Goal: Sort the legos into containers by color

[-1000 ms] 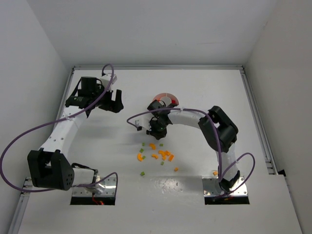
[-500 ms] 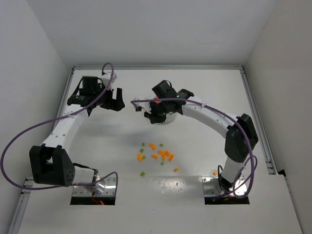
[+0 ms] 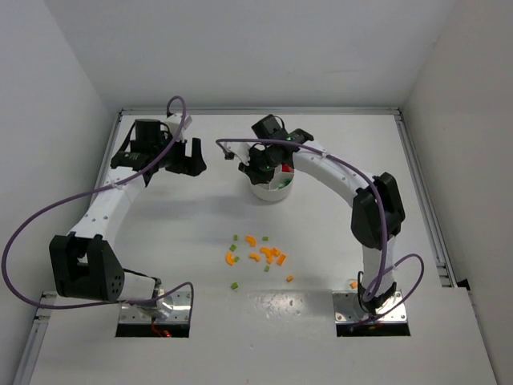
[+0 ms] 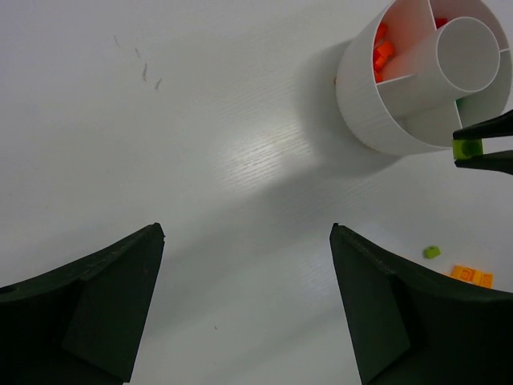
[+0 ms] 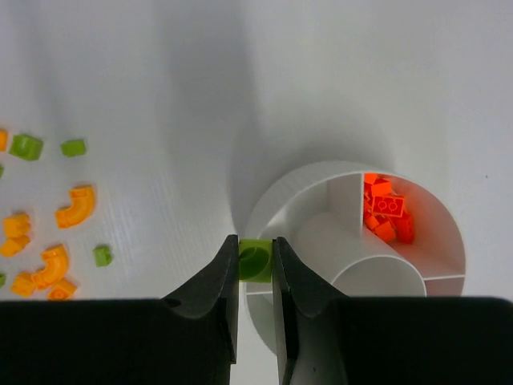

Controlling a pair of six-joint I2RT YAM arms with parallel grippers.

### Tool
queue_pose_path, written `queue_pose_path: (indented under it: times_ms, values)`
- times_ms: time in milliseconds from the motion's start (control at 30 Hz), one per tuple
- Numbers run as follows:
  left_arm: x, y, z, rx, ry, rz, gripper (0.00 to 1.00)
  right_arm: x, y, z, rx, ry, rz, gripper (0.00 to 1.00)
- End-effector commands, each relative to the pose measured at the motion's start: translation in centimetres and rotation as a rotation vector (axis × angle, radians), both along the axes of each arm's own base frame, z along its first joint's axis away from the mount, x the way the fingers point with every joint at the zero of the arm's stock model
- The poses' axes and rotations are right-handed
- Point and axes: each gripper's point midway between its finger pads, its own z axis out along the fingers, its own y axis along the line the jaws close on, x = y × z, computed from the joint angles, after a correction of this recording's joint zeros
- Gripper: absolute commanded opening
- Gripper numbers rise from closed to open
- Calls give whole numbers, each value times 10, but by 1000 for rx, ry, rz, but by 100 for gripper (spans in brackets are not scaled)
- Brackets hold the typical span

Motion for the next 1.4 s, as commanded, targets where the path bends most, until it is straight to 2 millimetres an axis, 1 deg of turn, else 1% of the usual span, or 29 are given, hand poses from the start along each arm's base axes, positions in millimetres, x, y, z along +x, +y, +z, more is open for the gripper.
queue_pose_path:
  times_ms: [0, 67, 100, 300, 367, 400, 433, 567, 633, 667, 700, 733, 767, 800, 833, 867, 900, 933, 967, 1000, 1067, 1100, 1133, 1167, 1200, 1267, 1300, 1333, 1367]
  values:
    - [9, -4, 21, -25, -57, -7, 91, 18, -1, 15, 9, -49, -21, 8]
    - [10, -4, 18, -24, -48, -7, 91, 23, -7, 9, -10, -52, -29, 8]
    - [10, -4, 18, -24, -48, -7, 91, 25, -5, 12, -5, -60, -29, 10]
    - [10, -4, 18, -24, -48, -7, 91, 37, -16, -2, -46, -69, -49, 19]
    - [10, -4, 18, -24, -48, -7, 91, 39, -15, -1, -43, -81, -42, 24]
    - [10, -4, 18, -24, -48, -7, 91, 41, -17, -6, -56, -79, -47, 26]
    - [10, -4, 18, -24, -48, -7, 91, 41, -17, -6, -56, -79, -47, 32]
    - [11, -2, 17, -12, -53, -5, 91, 42, -15, -5, -50, -87, -47, 44]
    - [12, -2, 15, -13, -56, -5, 91, 42, -15, 6, -37, -105, -49, 46]
    - [13, -2, 20, -15, -86, -5, 91, 46, -19, 5, -34, -109, -58, 46]
    - [10, -2, 19, -16, -95, -5, 91, 44, -20, 7, -32, -111, -58, 46]
    - [9, -2, 21, -17, -109, -5, 91, 41, -21, 2, -37, -96, -65, 46]
    - [9, -2, 27, -19, -138, -5, 91, 43, -19, 17, -3, -130, -62, 46]
    - [10, -2, 25, -19, -140, -5, 91, 40, -24, 15, 16, -106, -93, 44]
    - [8, -2, 26, -20, -149, -5, 91, 39, -23, 20, 37, -116, -108, 43]
    - [10, -1, 25, -16, -158, 2, 91, 45, -24, 43, 101, -167, -129, 43]
    - [9, -1, 24, -16, -165, 2, 91, 47, -29, 48, 122, -177, -156, 43]
    - [9, -1, 24, -16, -165, 2, 91, 40, -32, 44, 137, -155, -186, 42]
    - [9, -1, 23, -17, -169, 2, 92, 47, -36, 52, 173, -184, -217, 42]
    - [10, 0, 21, -10, -178, -2, 92, 45, -47, 57, 179, -202, -256, 42]
    - [13, 0, 21, -1, -202, -10, 93, 53, -62, 71, 235, -234, -357, 42]
    - [14, -3, 21, 5, -214, -24, 93, 50, -72, 64, 226, -228, -395, 42]
    - [13, -3, 13, 13, -210, -29, 94, 50, -86, 78, 258, -245, -453, 43]
    - [13, -3, 10, 12, -215, -29, 94, 51, -94, 82, 265, -257, -495, 51]
    - [16, -6, 12, 17, -245, -43, 95, 49, -103, 77, 242, -264, -536, 53]
    - [17, -9, 6, 13, -249, -64, 95, 48, -124, 77, 202, -263, -590, 58]
    - [21, -16, 7, 6, -264, -83, 95, 39, -132, 70, 143, -224, -595, 58]
    - [18, -24, -1, -1, -249, -108, 95, 36, -144, 64, 101, -189, -596, 58]
    - [14, -29, -8, -7, -233, -128, 95, 32, -144, 64, 81, -161, -535, 55]
